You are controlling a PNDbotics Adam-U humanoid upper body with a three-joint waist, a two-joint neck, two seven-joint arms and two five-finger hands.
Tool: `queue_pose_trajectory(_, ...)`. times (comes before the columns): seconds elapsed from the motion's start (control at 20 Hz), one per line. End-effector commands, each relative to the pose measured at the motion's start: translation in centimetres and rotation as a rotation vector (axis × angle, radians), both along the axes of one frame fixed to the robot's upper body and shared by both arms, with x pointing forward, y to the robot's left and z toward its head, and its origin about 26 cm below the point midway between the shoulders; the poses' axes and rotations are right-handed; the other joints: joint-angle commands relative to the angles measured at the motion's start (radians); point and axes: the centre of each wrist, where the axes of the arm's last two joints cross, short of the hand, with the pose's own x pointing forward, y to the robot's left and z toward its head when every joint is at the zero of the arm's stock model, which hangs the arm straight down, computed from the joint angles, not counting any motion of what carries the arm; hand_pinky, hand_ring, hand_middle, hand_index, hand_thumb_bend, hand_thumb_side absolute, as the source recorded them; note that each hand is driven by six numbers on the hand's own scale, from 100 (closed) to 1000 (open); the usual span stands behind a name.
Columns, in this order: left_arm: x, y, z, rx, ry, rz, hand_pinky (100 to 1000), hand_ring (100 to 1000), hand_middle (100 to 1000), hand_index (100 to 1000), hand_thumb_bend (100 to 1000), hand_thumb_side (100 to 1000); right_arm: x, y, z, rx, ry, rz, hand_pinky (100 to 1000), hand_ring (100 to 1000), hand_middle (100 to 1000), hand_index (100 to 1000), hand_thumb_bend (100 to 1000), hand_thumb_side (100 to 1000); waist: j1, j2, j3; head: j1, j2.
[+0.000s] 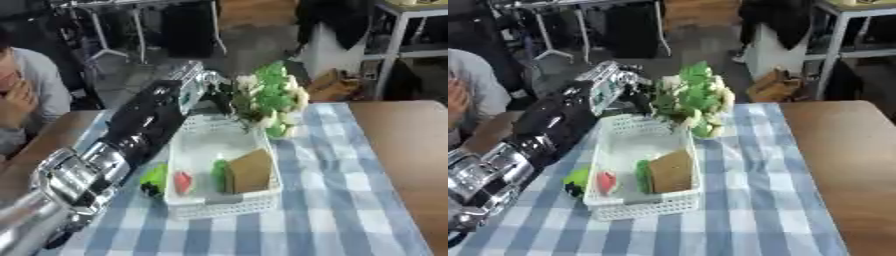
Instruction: Pick up objects on the table and place them in the box.
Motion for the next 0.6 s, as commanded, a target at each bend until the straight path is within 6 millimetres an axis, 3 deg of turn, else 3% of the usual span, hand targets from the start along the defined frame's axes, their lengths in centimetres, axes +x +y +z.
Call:
queue_pose_trajectory(0.05, 0.3, 0.5, 1.0, -0.042, 0.002, 0.039, 100, 100, 100, 333, 100, 266, -0.3, 0.1, 0.7, -0.002, -0.029, 0.013, 531, 514, 407, 453, 100, 503, -0.004, -0.018, 0.004, 0.005, -0.009)
queue_pose_trajectory(0.25, 0.1, 0.7, -0.3, -0.112, 0.024, 0.09, 100, 100, 100, 334, 100, 267, -0.3, 0.0, 0.6, 0.001, -0.02, 0.006, 530, 514, 406, 452, 100, 498, 0.001, -0.026, 0.007, 0.003, -0.002)
queue_pose_trajectory(0.6, -0.5, 0.8, 0.6, -0.404, 0.029, 0.253, 100, 100, 100, 337, 100, 302, -0.4, -0.2, 0.3, -0.008, 0.002, 0.002, 530, 514, 406, 452, 100, 496, 0.011, -0.045, 0.014, -0.019, 0.009)
